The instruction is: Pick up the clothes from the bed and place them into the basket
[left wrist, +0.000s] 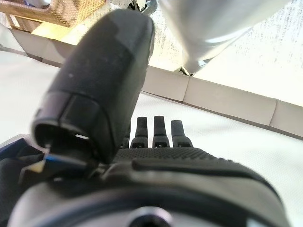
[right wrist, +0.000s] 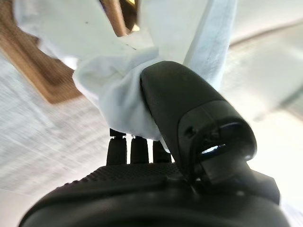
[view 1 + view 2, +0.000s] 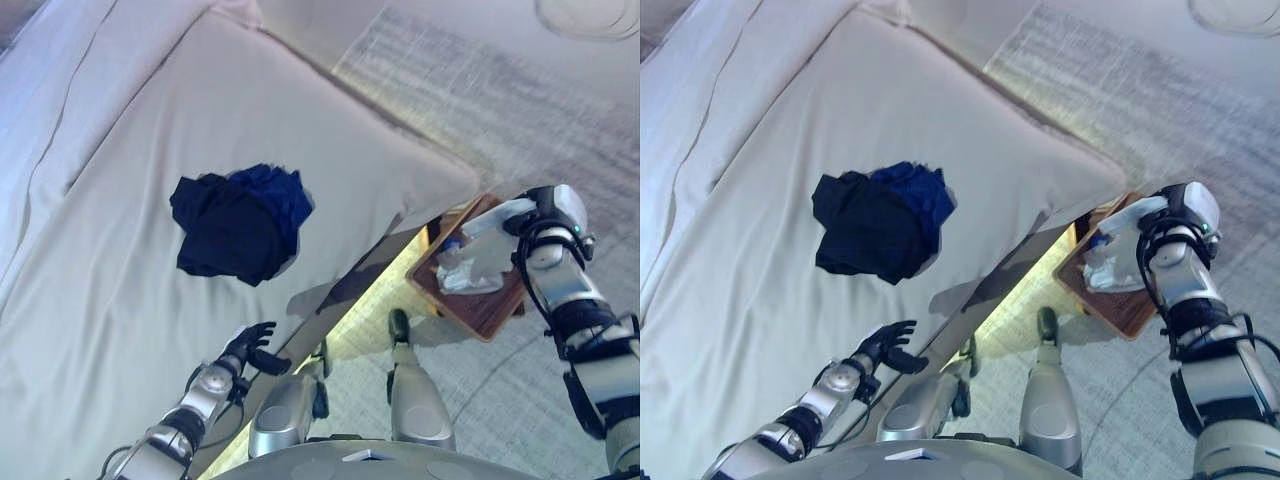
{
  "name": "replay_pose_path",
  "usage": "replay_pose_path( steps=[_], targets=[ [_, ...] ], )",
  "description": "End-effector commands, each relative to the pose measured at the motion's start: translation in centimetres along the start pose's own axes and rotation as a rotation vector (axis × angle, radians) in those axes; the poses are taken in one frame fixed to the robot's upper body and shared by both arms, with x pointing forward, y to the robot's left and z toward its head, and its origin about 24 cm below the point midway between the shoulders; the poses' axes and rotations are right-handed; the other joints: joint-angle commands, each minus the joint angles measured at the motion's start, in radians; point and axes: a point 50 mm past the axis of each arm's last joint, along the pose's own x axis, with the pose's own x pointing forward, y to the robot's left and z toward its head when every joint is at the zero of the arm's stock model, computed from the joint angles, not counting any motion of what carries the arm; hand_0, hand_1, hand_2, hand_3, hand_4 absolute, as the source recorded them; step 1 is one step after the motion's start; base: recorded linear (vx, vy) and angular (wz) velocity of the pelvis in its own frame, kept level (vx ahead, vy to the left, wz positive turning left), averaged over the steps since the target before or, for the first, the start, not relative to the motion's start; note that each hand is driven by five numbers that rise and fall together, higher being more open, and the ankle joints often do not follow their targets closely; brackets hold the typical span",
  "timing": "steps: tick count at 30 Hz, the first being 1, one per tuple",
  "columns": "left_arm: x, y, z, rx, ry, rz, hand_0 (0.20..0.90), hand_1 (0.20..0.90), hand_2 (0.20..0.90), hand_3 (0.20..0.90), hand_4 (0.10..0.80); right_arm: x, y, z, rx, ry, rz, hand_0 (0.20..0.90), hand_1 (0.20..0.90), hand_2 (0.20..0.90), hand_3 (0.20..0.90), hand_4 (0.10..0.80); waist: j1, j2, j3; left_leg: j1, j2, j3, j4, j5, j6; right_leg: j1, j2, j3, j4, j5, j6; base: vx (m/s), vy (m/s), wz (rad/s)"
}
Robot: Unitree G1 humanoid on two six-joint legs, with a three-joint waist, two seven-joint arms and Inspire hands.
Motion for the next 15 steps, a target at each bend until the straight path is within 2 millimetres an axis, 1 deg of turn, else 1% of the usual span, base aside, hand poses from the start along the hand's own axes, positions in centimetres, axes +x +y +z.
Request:
replay_pose_path(
  steps=[1, 4, 5, 6, 8, 11, 13, 14, 15],
  targets=[
    [0.1, 0.4, 1.7, -0.022, -0.101, 0.010, 0.900, 0.900, 0.900, 0.900, 0.800, 1.7, -5.1, 3.0, -0.059, 0.000, -0.174, 0.900, 0.900, 0.900, 0.900, 0.800, 0.035, 0.012, 0.014, -0.132, -0.038, -0.120, 0.113, -0.033, -0.005, -0.091, -0.017, -0.096, 0.241, -0.168, -0.052, -0.089, -0.071, 0.13],
    [0.2, 0.2, 2.6, -0.034, -0.140, -0.001, 0.900, 0.900, 0.900, 0.900, 0.800, 1.9, -5.6, 2.8, -0.043, 0.074, -0.161, 0.900, 0.900, 0.900, 0.900, 0.800, 0.043, 0.041, 0.039, -0.171, -0.038, -0.130, 0.118, -0.016, -0.005, -0.141, -0.013, -0.098, 0.260, -0.168, -0.060, -0.047, -0.058, 0.06],
    [0.1, 0.2, 2.8, -0.041, -0.151, -0.002, 0.900, 0.900, 0.900, 0.900, 0.800, 2.0, -5.7, 3.0, 0.000, 0.088, -0.164, 0.900, 0.900, 0.900, 0.900, 0.800, 0.045, 0.047, 0.045, -0.181, -0.038, -0.132, 0.120, -0.014, -0.004, -0.156, -0.012, -0.097, 0.267, -0.168, -0.062, -0.047, -0.052, -0.01],
    [0.1, 0.3, 3.2, -0.052, -0.168, 0.001, 0.900, 0.900, 0.900, 0.900, 0.800, 2.0, -6.2, 3.6, 0.061, 0.091, -0.179, 0.900, 0.900, 0.900, 0.900, 0.800, 0.046, 0.052, 0.056, -0.194, -0.038, -0.130, 0.124, -0.013, -0.003, -0.177, -0.012, -0.096, 0.281, -0.172, -0.063, -0.039, -0.033, 0.02],
    [0.0, 0.6, 3.5, -0.065, -0.188, 0.010, 0.900, 0.900, 0.900, 0.900, 0.800, 2.0, -6.7, 4.2, 0.127, 0.087, -0.203, 0.900, 0.900, 0.900, 0.900, 0.800, 0.047, 0.056, 0.070, -0.212, -0.038, -0.132, 0.132, -0.014, -0.001, -0.204, -0.009, -0.091, 0.307, -0.179, -0.067, -0.045, -0.023, 0.01],
    [-0.3, 0.8, 3.4, -0.083, -0.197, 0.020, 0.900, 0.900, 0.900, 0.900, 0.800, 1.9, -7.4, 4.6, 0.169, 0.054, -0.238, 0.900, 0.900, 0.900, 0.900, 0.800, 0.048, 0.050, 0.074, -0.219, -0.034, -0.136, 0.124, -0.009, -0.002, -0.210, 0.003, -0.089, 0.310, -0.184, -0.071, -0.010, -0.013, 0.02],
    [-0.4, 1.1, 3.3, -0.088, -0.193, 0.029, 0.900, 0.900, 0.900, 0.900, 0.800, 1.8, -8.1, 4.5, 0.158, 0.055, -0.260, 0.900, 0.900, 0.900, 0.900, 0.800, 0.046, 0.040, 0.074, -0.213, -0.028, -0.136, 0.114, -0.007, -0.004, -0.203, 0.010, -0.091, 0.304, -0.184, -0.072, 0.002, -0.007, 0.07],
    [-0.5, 1.4, 3.2, -0.088, -0.190, 0.035, 0.900, 0.900, 0.900, 0.900, 0.800, 1.8, -8.6, 4.3, 0.160, 0.055, -0.283, 0.900, 0.900, 0.900, 0.900, 0.800, 0.044, 0.032, 0.074, -0.208, -0.024, -0.132, 0.106, -0.004, -0.005, -0.199, 0.015, -0.092, 0.300, -0.182, -0.072, -0.010, 0.008, 0.04],
    [-0.6, 1.7, 3.1, -0.087, -0.183, 0.045, 0.900, 0.900, 0.900, 0.900, 0.800, 1.7, -9.5, 4.0, 0.133, 0.056, -0.323, 0.900, 0.900, 0.900, 0.900, 0.800, 0.042, 0.017, 0.074, -0.199, -0.019, -0.129, 0.100, -0.005, -0.006, -0.190, 0.018, -0.094, 0.295, -0.181, -0.071, 0.000, 0.000, 0.00]
  ],
)
